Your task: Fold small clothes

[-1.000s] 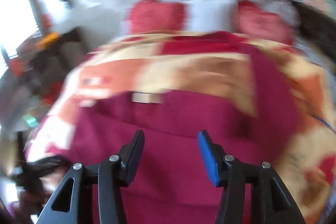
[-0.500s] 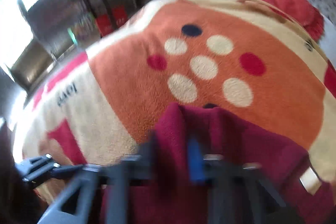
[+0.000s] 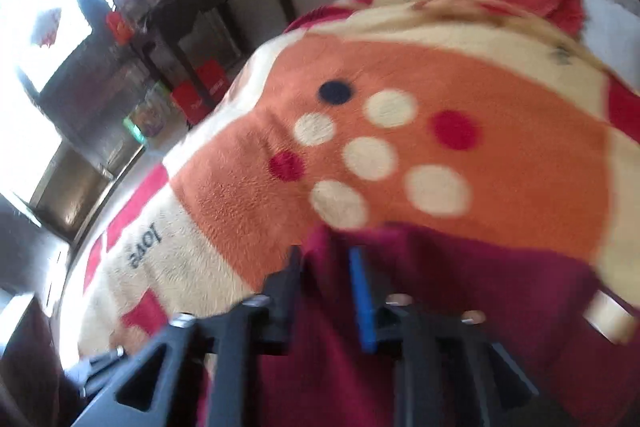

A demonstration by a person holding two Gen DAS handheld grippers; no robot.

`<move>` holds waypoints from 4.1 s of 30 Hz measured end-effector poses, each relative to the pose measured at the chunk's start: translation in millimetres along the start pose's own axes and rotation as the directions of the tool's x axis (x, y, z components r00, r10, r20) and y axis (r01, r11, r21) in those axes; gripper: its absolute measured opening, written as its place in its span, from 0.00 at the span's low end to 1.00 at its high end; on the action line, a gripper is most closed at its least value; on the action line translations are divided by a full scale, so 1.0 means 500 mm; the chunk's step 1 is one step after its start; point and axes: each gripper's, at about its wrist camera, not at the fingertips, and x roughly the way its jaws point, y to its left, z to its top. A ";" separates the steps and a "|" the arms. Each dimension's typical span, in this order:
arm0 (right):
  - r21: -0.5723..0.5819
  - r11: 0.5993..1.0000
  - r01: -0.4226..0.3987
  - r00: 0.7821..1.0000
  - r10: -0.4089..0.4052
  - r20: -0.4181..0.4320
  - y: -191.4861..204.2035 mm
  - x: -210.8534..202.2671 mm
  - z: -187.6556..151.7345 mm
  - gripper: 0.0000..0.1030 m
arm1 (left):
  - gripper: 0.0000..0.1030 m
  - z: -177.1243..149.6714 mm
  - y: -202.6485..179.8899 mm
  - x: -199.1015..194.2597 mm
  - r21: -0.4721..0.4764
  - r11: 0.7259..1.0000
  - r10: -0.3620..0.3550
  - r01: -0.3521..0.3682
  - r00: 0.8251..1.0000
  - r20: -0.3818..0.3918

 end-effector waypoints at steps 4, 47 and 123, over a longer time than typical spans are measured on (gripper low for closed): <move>0.041 0.998 0.051 0.996 -0.054 0.077 -0.036 -0.117 -0.065 0.44 | 0.62 0.034 -0.021 -0.023 0.029 0.999 0.021 -0.023 0.998 0.060; 0.413 0.790 0.453 0.869 -0.495 -0.006 -0.302 -0.361 -0.378 0.43 | 0.64 0.011 -0.215 0.132 0.205 0.963 0.189 -0.175 0.981 -0.050; 0.215 0.971 0.109 0.989 -0.128 0.077 -0.187 -0.354 -0.412 0.08 | 0.65 0.009 -0.218 0.059 0.061 0.998 -0.025 0.032 0.993 -0.119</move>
